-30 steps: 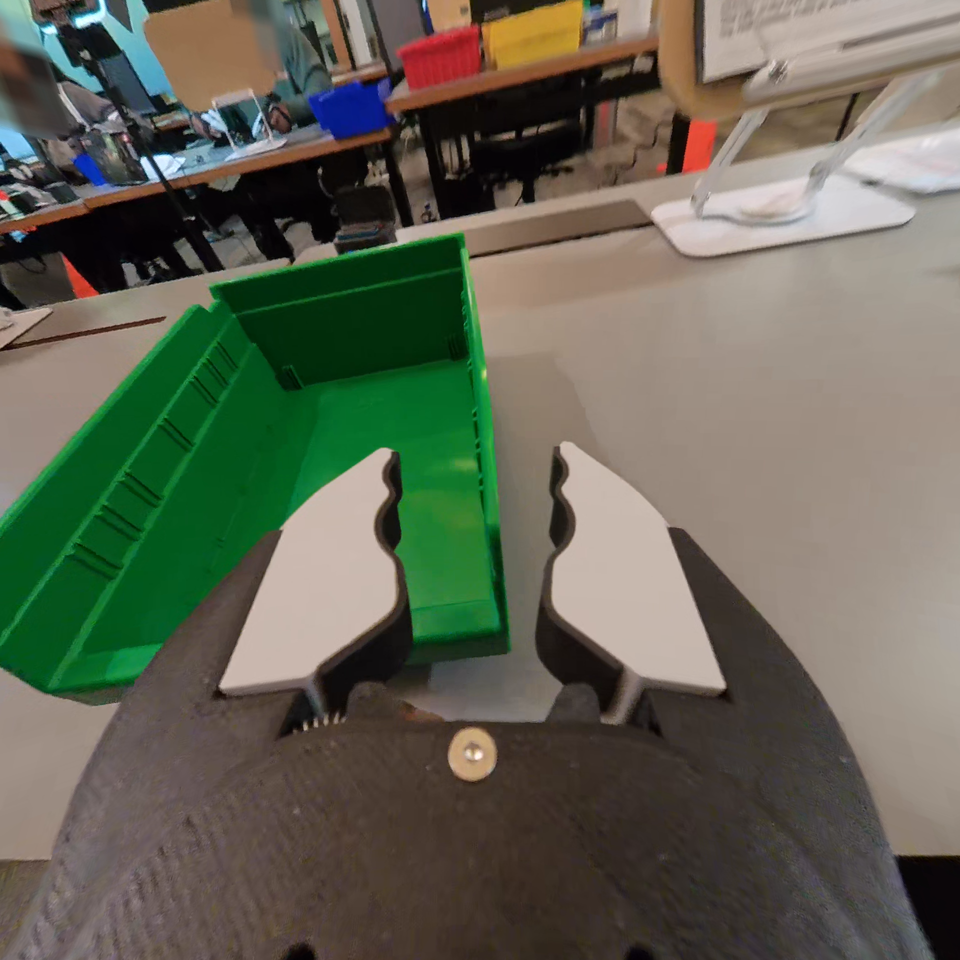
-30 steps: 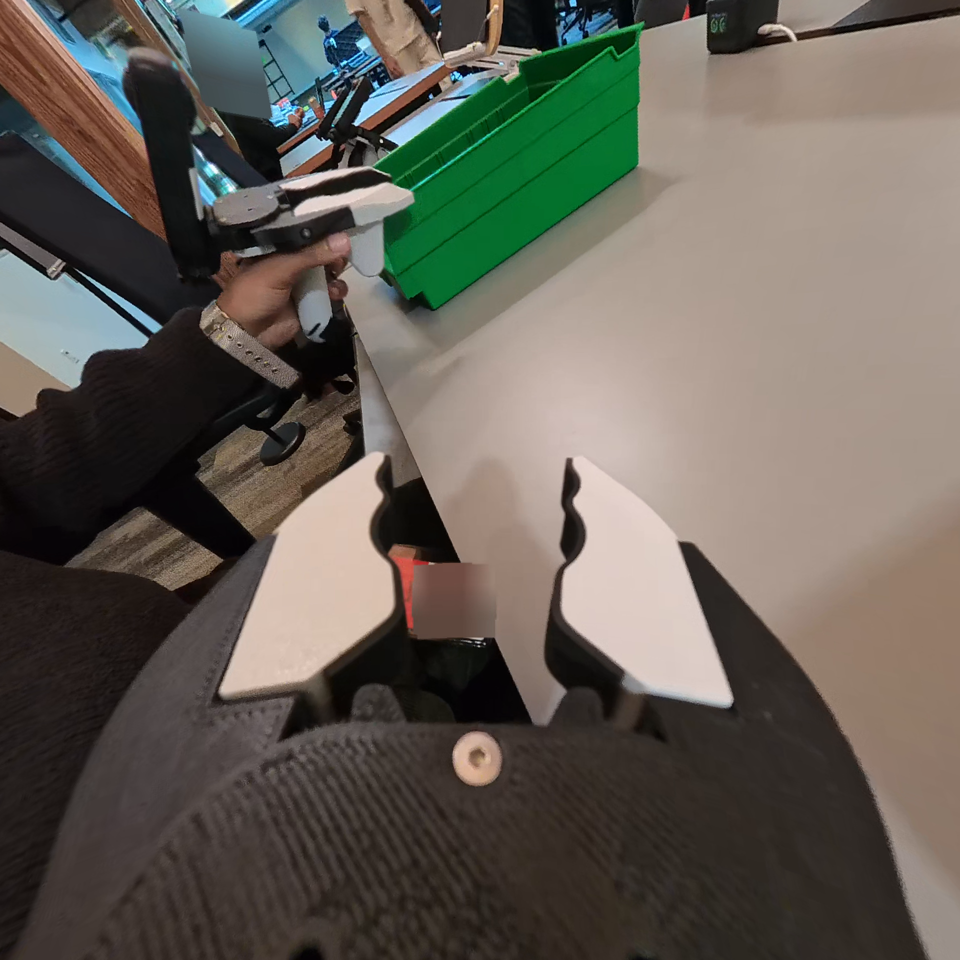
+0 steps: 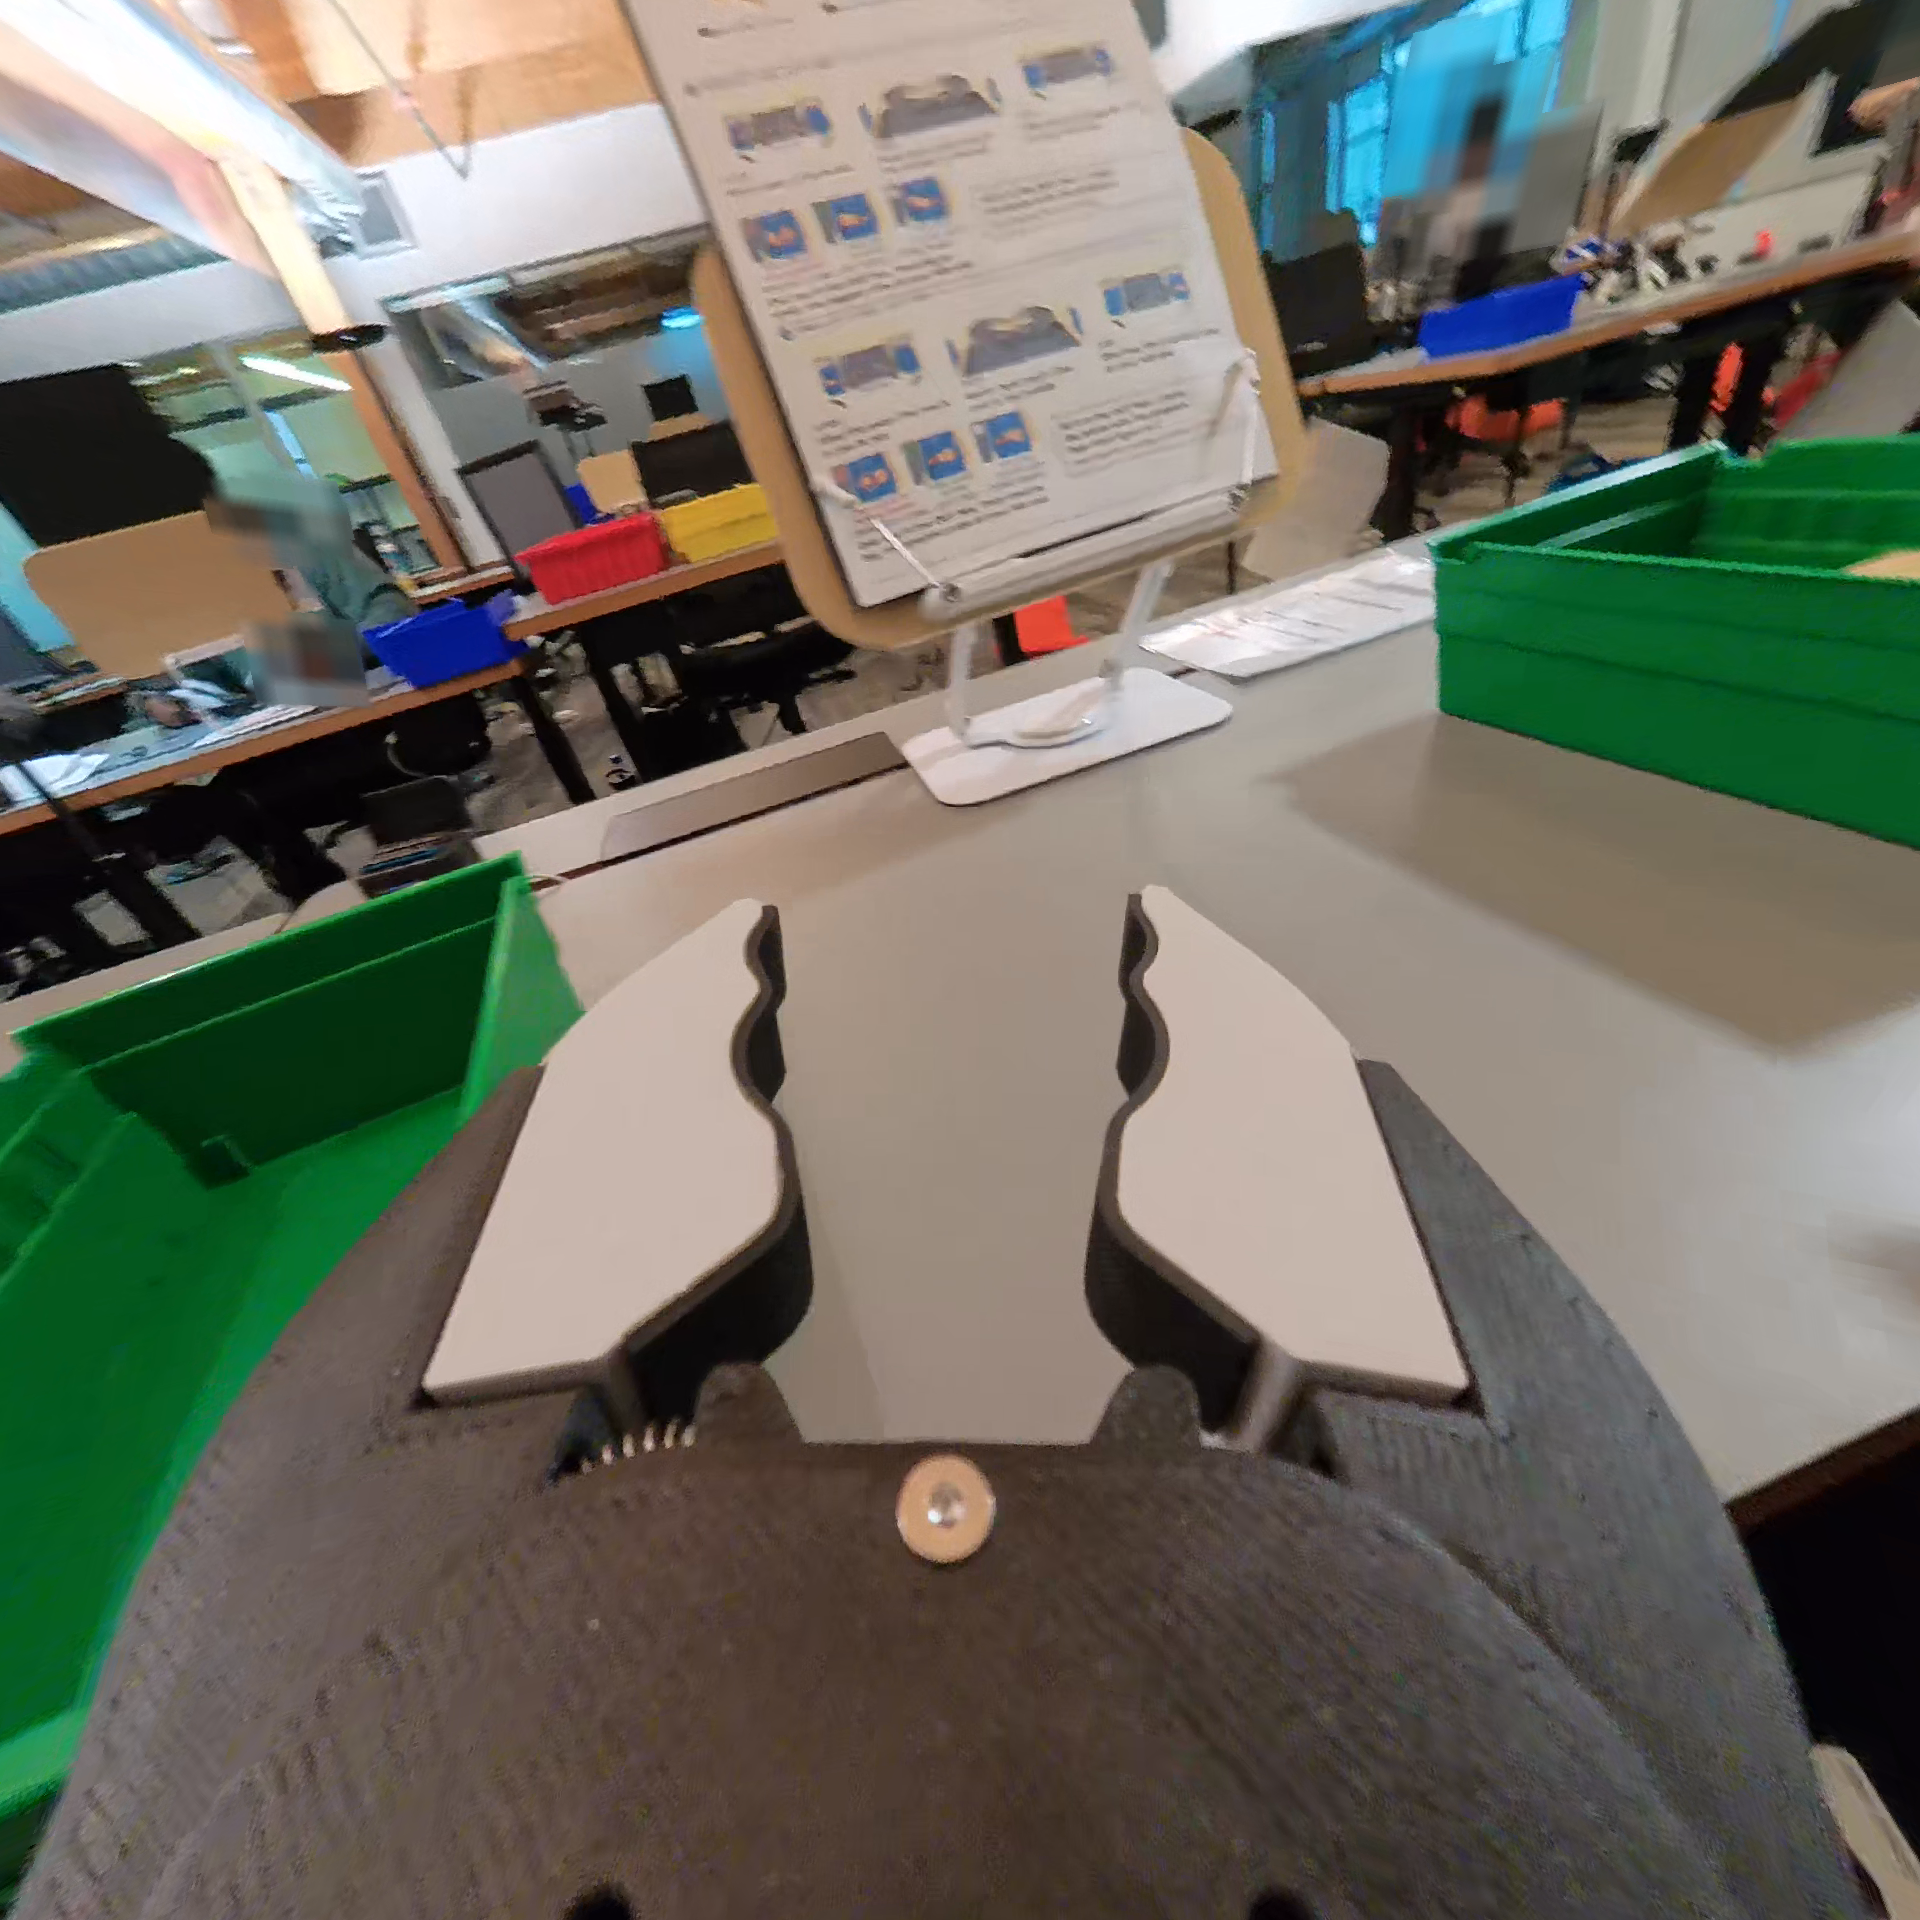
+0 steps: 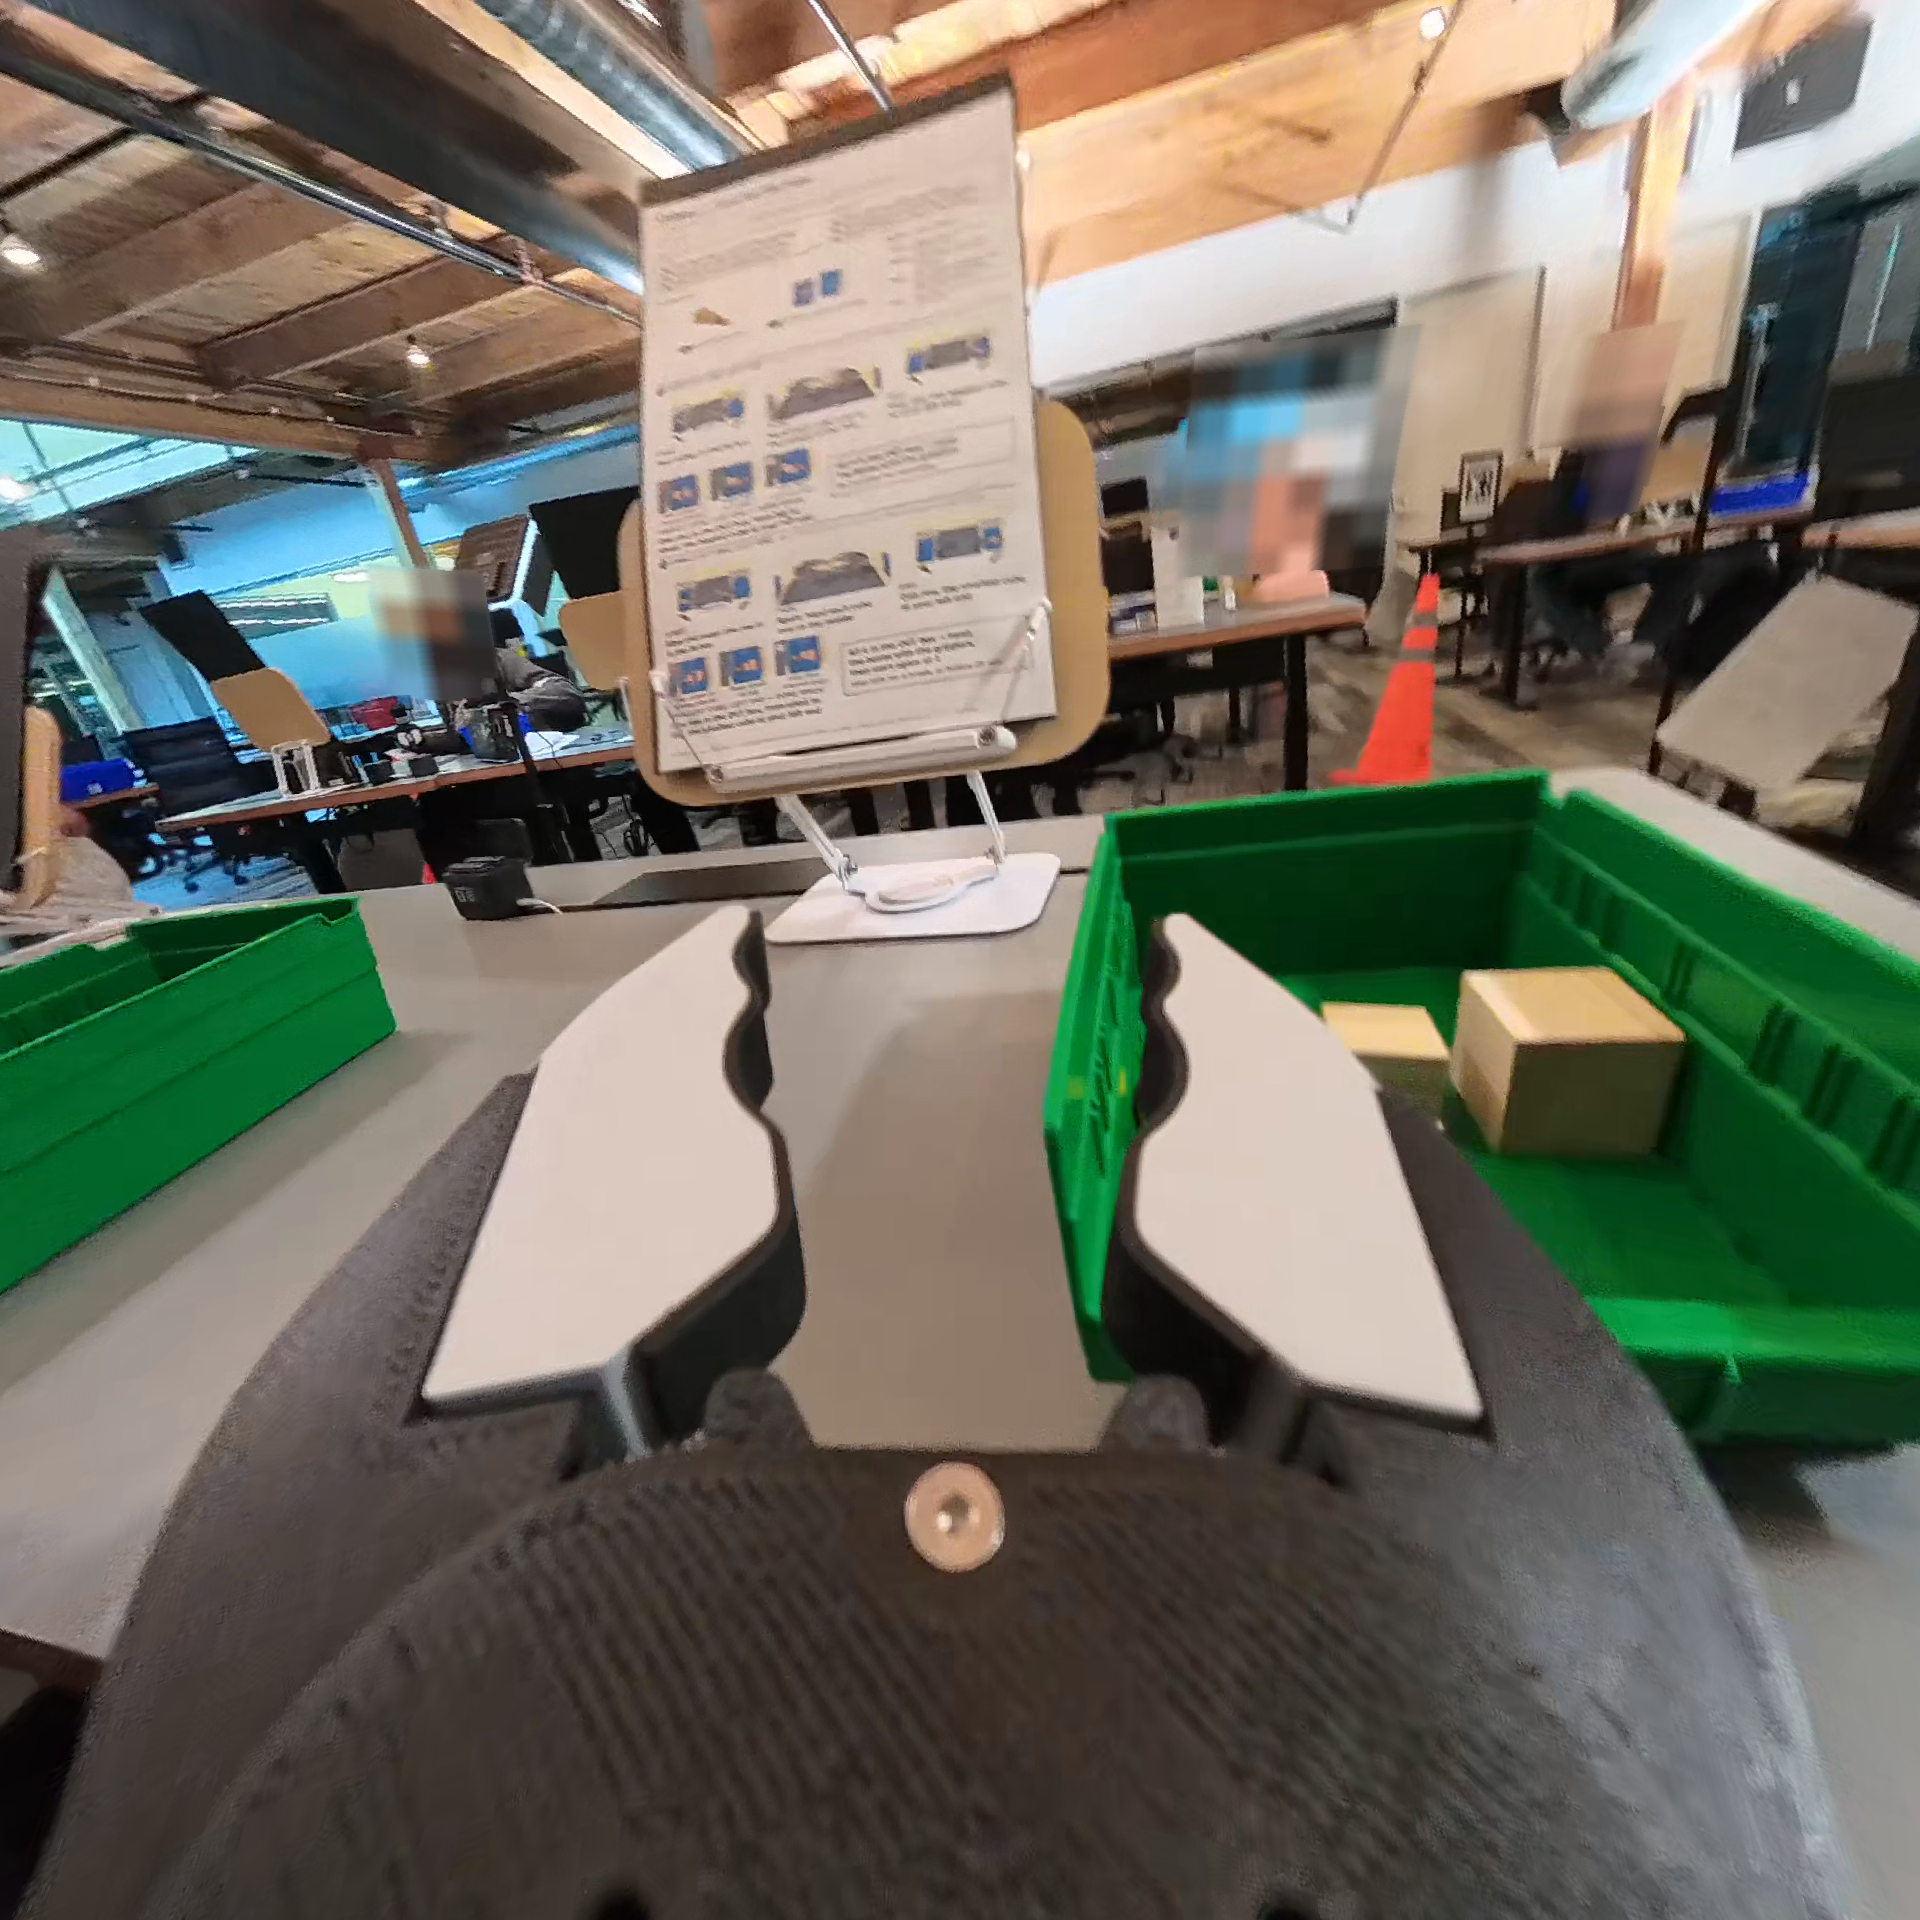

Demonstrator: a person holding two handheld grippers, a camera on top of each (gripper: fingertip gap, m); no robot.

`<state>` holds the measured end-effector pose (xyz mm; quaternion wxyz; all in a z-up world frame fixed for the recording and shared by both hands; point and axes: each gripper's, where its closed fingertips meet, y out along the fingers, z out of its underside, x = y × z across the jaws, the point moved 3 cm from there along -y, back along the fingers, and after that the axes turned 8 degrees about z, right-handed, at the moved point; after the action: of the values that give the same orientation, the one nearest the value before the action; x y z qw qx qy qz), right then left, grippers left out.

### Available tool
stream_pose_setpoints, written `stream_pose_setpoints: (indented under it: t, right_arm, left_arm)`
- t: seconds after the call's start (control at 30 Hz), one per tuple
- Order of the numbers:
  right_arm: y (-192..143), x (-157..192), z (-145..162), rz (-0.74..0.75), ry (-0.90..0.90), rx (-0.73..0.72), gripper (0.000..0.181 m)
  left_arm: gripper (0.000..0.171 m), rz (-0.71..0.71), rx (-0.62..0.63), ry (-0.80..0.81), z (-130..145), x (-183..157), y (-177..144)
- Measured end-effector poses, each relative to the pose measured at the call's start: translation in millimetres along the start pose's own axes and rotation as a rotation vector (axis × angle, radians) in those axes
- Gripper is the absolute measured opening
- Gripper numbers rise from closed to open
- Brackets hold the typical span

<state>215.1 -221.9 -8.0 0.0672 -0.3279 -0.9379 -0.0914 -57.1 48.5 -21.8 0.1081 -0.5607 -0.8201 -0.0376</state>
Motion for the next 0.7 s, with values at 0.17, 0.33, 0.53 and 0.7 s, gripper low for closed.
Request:
stream_pose_setpoints:
  t: [0.17,0.33,0.53,0.7]
  right_arm:
    - [-5,-34,9,0.091,0.074,0.091,0.074]
    - [-12,-117,20,0.399,0.176,0.169,0.07]
    - [-32,-197,14,0.549,0.348,0.116,0.072]
    - [-19,-211,27,0.423,0.31,0.257,0.072]
  left_arm:
    - [0.067,0.07,0.025,0.014,7,-18,21]
    - [0.087,0.043,0.049,-0.142,13,-7,34]
    - [0.088,0.074,0.098,-0.224,27,1,42]
    - [0.09,-0.039,0.133,-0.183,37,28,41]
